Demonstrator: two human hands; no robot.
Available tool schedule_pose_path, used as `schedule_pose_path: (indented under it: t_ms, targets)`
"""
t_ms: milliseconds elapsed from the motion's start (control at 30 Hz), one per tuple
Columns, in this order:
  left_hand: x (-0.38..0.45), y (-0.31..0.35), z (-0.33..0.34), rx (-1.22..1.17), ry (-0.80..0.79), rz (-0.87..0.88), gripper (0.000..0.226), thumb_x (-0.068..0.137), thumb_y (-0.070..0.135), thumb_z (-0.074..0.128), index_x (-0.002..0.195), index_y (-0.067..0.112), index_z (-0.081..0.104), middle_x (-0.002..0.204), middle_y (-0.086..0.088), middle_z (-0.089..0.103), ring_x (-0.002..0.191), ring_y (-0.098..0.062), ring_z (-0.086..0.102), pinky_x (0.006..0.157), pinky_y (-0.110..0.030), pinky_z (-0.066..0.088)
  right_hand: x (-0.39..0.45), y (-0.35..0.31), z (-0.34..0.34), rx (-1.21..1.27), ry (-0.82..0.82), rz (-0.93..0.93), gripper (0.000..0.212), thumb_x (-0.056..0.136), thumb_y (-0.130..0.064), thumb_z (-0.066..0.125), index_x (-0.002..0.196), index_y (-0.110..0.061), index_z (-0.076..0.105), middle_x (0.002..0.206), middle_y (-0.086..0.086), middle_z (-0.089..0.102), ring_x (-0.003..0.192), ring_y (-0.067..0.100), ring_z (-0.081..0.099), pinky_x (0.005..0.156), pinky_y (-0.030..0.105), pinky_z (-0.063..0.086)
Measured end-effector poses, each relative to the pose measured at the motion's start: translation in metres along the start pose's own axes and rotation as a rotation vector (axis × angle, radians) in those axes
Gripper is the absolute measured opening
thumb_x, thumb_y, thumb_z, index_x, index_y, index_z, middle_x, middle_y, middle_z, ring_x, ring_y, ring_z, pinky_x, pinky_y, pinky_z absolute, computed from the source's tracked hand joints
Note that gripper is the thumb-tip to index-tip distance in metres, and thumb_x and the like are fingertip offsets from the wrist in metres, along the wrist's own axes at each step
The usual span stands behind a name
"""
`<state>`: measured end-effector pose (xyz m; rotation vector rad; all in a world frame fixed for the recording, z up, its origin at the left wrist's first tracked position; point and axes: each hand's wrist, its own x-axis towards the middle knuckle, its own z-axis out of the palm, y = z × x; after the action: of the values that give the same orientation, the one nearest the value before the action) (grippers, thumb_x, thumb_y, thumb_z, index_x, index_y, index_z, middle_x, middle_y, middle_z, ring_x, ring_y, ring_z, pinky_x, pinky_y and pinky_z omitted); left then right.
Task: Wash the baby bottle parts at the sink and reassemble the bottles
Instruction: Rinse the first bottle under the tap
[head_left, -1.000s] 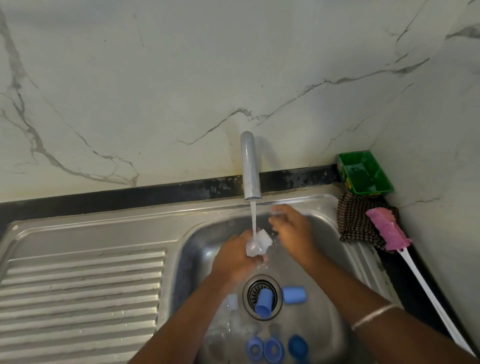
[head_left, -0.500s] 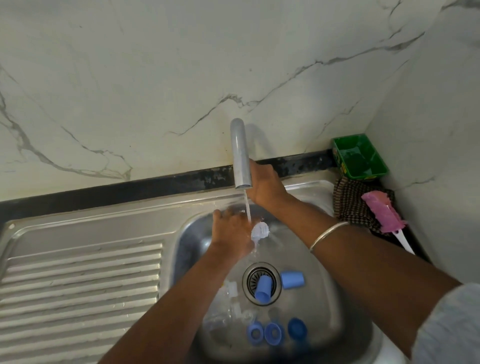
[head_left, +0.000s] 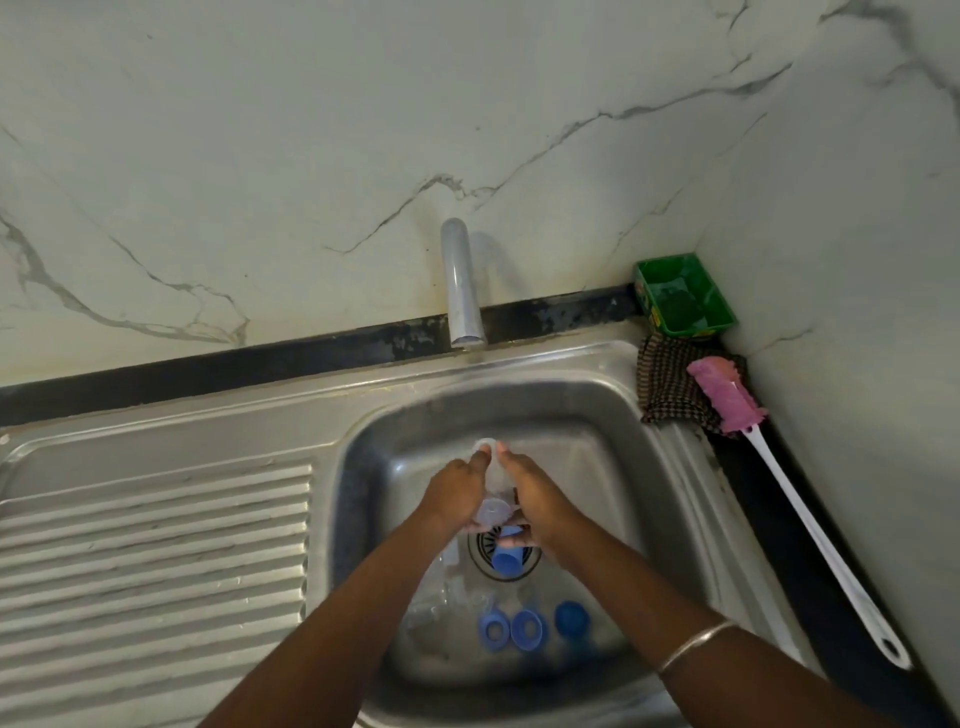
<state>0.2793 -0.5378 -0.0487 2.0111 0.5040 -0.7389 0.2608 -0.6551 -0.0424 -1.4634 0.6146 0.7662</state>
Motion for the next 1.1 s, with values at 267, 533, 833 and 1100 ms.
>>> schedule_pose_path:
  t_ms: [267, 533, 833, 1100]
  targets:
    - [-0.038, -0.024, 0.011, -0.189, -0.179, -0.229, 0.049, 0.102, 0.040, 0.054, 0.098, -0.006, 0.069, 0.078, -0.020, 0.075, 0.072, -0.030, 0.075, 0.054, -0.025, 0.058, -0.018, 0.020, -0.024, -0.474, 0.037, 0.008, 0.040, 0.096, -0.043, 0.057, 0.122, -0.013, 0.059, 0.122, 0.015, 0.063, 0.088, 0.031, 0.070, 0.072, 0.043, 0.062]
    - [-0.059, -0.029, 0.021, 0.308, 0.086, 0.118, 0.029, 0.095, 0.036, 0.051, 0.115, 0.020, 0.064, 0.105, 0.001, 0.070, 0.091, -0.021, 0.069, 0.074, -0.032, 0.053, -0.041, 0.033, -0.037, -1.301, 0.441, -0.531, 0.054, 0.099, -0.051, 0.040, 0.148, -0.030, 0.033, 0.133, 0.009, 0.046, 0.103, 0.030, 0.062, 0.080, 0.037, 0.053]
    - [-0.059, -0.021, 0.044, -0.094, 0.072, 0.060, 0.042, 0.101, 0.048, 0.045, 0.098, 0.010, 0.064, 0.102, -0.015, 0.071, 0.092, -0.032, 0.068, 0.091, -0.048, 0.055, -0.039, 0.051, -0.056, -1.139, 0.443, -0.434, 0.055, 0.099, -0.054, 0.041, 0.149, -0.031, 0.035, 0.136, 0.008, 0.047, 0.110, 0.029, 0.061, 0.083, 0.037, 0.050]
    - [-0.067, 0.006, 0.069, -0.667, -0.137, -0.075, 0.053, 0.097, 0.050, 0.055, 0.120, 0.002, 0.060, 0.117, -0.026, 0.068, 0.104, -0.040, 0.068, 0.090, -0.048, 0.056, -0.045, 0.062, -0.058, -0.077, 0.044, -0.358, 0.043, 0.102, -0.036, 0.053, 0.144, -0.032, 0.049, 0.133, 0.004, 0.060, 0.112, 0.016, 0.064, 0.099, 0.040, 0.052]
